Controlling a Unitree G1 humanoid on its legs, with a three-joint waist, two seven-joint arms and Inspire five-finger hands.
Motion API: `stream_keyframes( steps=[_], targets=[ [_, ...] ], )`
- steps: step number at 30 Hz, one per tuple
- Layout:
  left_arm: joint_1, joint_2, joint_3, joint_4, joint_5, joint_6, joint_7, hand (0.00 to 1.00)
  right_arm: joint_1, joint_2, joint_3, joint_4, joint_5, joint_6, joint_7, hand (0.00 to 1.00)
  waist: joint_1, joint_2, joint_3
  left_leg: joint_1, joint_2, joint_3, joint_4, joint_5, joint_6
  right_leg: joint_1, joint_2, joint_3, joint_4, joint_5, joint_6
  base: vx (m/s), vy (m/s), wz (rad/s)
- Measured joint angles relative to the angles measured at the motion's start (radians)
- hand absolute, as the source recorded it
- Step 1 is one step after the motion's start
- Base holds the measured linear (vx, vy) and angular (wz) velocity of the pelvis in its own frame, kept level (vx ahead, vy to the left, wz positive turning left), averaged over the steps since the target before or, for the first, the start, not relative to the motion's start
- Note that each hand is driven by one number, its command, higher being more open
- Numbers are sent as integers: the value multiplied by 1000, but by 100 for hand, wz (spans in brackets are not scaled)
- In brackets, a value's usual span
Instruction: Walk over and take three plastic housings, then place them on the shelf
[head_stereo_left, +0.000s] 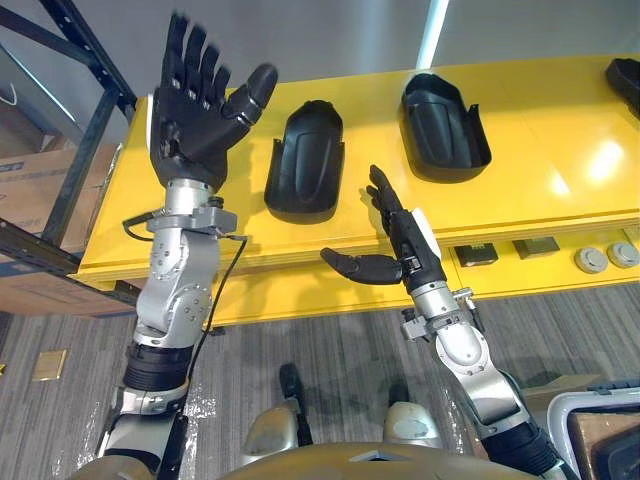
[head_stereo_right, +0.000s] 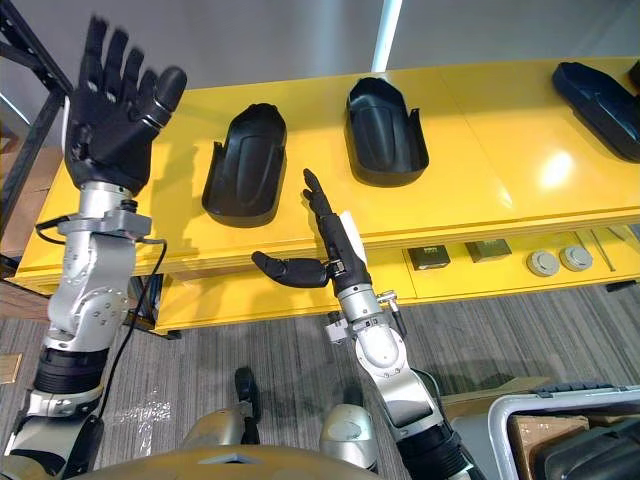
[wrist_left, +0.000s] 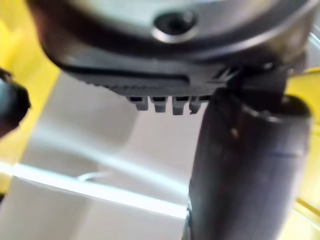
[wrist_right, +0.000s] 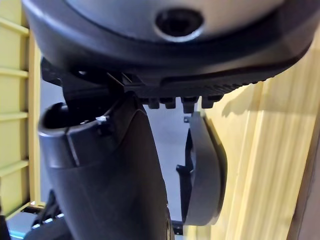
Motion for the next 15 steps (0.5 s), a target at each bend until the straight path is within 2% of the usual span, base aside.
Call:
stream_keyframes(
  steps=[5, 7, 11, 12, 15],
  targets=[
    [162, -1, 3, -10, -46, 9, -71, 100, -9, -23, 5, 0, -86, 21, 0, 100, 2, 35, -24, 0, 0, -21, 0, 1, -4, 22, 2, -26, -16, -3, -5, -19, -10, 11],
    [210, -1, 7, -12, -46, 9, -87, 100, -9, -27, 4, 2, -114, 24, -17, 100, 4, 37, -25, -1, -1, -32, 0, 3, -4, 30, 3, -38, -18, -3, -5, -3, -11, 17],
    [367, -36, 30, -53, -38, 10, -129, 100, -10, -29, -3, 42, -192, 40, -74, 100, 32, 35, -33, -2, -2, -64, 0, 7, -5, 52, 2, -71, -24, -4, -5, 2, -19, 23],
    [427, -59, 30, -53, -72, 13, -169, 100, -10, -25, -5, 82, -221, 59, -98, 100, 49, 32, -46, -4, -3, -77, 0, 8, -5, 62, 2, -85, -28, -4, -5, 11, -28, 32],
    [508, -86, 15, -53, -99, 35, -234, 100, -12, -21, -15, 125, -243, 98, -139, 100, 76, 29, -49, -4, -6, -96, 0, 10, -5, 75, 3, -107, -31, -7, -8, -7, -20, 24]
  ],
)
